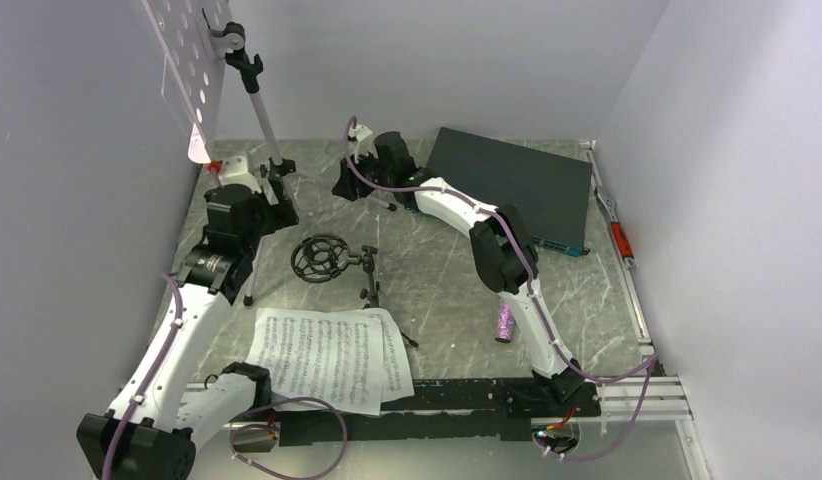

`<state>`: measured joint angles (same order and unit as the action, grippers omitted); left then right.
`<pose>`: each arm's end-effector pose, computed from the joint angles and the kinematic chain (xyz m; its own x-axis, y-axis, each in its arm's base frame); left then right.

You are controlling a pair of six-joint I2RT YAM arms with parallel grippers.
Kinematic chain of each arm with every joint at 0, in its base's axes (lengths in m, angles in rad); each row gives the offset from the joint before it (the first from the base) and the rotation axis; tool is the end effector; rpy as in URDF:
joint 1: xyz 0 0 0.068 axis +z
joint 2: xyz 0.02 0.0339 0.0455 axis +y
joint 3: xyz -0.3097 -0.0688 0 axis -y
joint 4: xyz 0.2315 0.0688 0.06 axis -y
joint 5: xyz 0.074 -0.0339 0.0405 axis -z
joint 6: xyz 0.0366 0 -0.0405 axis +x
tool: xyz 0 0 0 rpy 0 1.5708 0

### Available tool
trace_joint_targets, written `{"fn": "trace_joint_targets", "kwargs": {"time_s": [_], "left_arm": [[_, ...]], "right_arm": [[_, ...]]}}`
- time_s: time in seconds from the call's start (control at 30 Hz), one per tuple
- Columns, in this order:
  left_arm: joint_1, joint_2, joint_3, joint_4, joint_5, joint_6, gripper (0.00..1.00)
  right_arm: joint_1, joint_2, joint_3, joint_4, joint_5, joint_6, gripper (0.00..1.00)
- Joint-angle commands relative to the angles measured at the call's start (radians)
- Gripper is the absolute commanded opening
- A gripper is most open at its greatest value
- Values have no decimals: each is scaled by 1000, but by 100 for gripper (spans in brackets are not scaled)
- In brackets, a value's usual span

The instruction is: Set up the instrument practice props

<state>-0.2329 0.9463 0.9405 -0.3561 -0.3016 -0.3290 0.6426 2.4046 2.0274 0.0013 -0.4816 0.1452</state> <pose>0.1705 -0.0293 0.3848 -0.3099 -0.2436 -0.9190 -0.1586 0.9663 -0.2026 0.4587 0.3645 0.2531 -0.4175 -0.1524 -0.8958 -0.8243 0.4784 0.3028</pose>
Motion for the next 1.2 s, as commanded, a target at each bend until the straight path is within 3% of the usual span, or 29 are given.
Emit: {"fn": "trace_joint_targets", "kwargs": {"time_s": [0.0, 0.3, 0.53, 0.77, 0.87, 1.17], "left_arm": [[100, -16, -15, 63, 154, -40, 94], [350, -8, -106, 427, 592, -77, 94], [496, 109, -116, 755, 888, -155, 90], [511, 309, -19, 979, 1116, -174, 86], [510, 378, 38, 988, 1152, -178, 84], [495, 551, 198, 1057, 1262, -216, 78]], "right_arm": [[-17, -37, -33, -77, 21, -17, 45], [-17, -30, -23, -93, -1, -36, 45], [-16, -27, -26, -80, -45, -33, 46], [-17, -29, -27, -77, -95, -43, 51], [-16, -33, -37, -69, -97, -45, 59], [-15, -41, -43, -69, -116, -54, 69]]}}
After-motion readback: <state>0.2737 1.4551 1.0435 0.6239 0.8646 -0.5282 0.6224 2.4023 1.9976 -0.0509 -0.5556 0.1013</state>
